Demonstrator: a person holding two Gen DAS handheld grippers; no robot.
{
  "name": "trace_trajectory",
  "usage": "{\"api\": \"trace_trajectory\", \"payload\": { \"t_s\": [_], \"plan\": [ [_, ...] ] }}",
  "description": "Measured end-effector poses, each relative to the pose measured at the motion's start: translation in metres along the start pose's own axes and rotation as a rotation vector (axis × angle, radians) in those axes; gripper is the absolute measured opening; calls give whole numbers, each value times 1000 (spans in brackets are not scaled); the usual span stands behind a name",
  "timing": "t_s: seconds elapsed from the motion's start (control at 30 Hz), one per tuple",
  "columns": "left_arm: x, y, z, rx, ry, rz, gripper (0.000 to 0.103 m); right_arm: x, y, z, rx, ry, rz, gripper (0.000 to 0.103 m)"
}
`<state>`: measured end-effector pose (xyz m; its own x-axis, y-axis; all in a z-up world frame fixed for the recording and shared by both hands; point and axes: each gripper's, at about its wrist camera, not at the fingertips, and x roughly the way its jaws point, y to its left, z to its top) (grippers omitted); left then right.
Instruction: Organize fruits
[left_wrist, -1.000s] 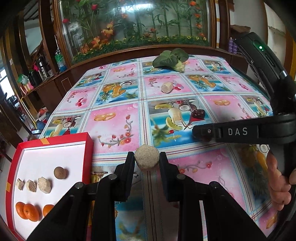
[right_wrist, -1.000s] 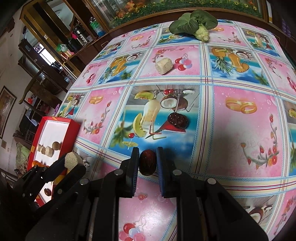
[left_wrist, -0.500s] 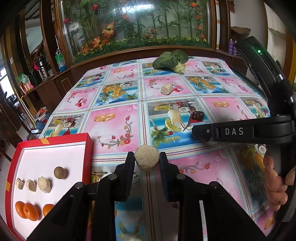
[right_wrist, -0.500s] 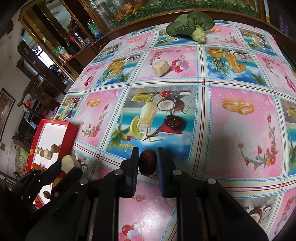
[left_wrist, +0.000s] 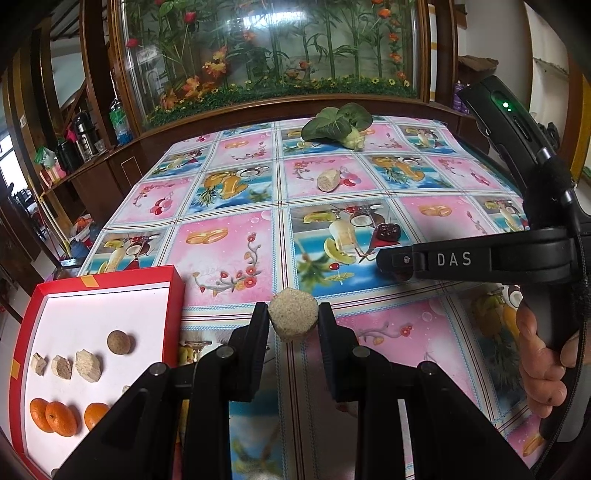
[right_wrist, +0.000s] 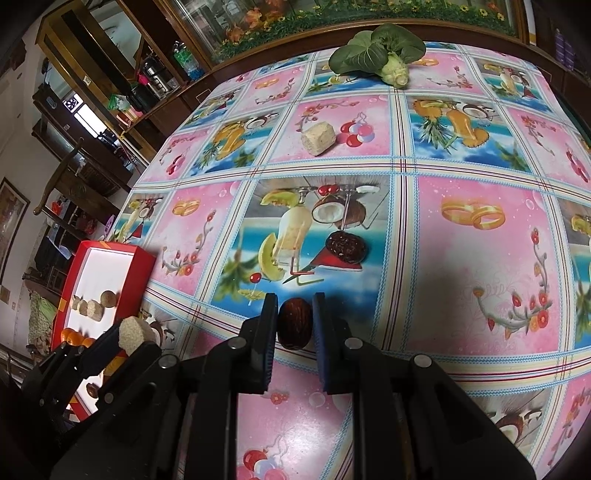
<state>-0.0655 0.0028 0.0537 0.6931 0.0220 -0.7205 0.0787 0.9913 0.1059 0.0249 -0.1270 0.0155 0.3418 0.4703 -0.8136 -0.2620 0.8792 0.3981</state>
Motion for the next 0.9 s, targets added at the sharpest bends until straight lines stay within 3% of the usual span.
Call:
{"api": "trace_trajectory", "payload": {
  "t_s": [0.9],
  "plan": [
    [9,-4,-10,2,29,-28,26,1,3,-1,-7,-11,-17,21]
  ]
}}
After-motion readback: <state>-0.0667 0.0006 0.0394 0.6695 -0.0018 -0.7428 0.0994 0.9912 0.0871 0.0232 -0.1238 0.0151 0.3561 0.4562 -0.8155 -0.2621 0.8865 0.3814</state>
